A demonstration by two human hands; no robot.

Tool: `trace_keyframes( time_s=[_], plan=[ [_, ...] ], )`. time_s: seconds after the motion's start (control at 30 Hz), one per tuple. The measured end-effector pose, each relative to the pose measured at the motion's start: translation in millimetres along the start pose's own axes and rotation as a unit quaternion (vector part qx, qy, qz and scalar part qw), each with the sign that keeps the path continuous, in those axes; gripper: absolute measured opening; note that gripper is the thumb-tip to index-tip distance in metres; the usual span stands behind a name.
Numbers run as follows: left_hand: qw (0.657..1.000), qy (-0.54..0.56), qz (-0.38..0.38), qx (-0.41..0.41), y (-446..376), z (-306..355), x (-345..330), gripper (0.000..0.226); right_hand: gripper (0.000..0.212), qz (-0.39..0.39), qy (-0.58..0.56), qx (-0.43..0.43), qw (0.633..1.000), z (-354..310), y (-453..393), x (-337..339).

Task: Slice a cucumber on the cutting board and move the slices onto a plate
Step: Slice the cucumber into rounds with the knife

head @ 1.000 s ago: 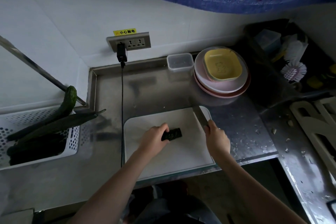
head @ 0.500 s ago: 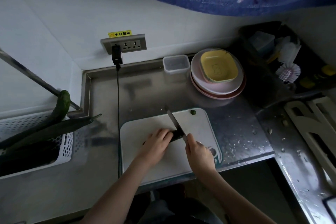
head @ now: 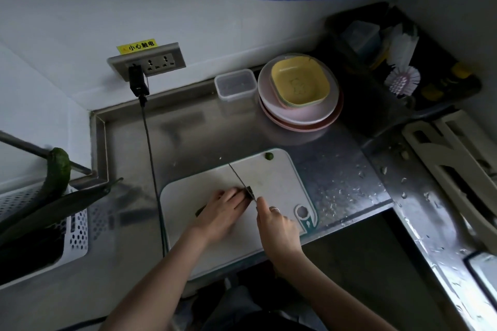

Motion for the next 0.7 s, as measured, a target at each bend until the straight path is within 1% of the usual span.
trace_keyframes(
  time_s=[0.17,0.43,0.7],
  plan=[
    [1.000,0.001,0.009,-0.009,-4.0,-2.1,-0.7,0.086,0.046,-0.012,0.008,0.003,1.000,-1.8,1.2,4.7],
    [0.999,-0.007,0.020,-0.025,-6.8,-3.0,0.0,0.082,0.036,-0.006,-0.001,-0.010,1.000,-2.9,3.1,2.6],
    [0.999,-0.010,0.013,-0.029,-8.9,-6.1,-0.6,0.080,0.039,-0.006,-0.020,-0.019,1.000,-4.9,1.6,3.2]
  ],
)
Point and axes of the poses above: each hand's wrist, its own y-axis away from the middle knuckle, its own x-axis out of the back of the hand, z = x × y, the point moved 1 cm from there along -y, towards the middle knuckle, and after that the axes turned 8 degrees about z, right-handed, at the moved point
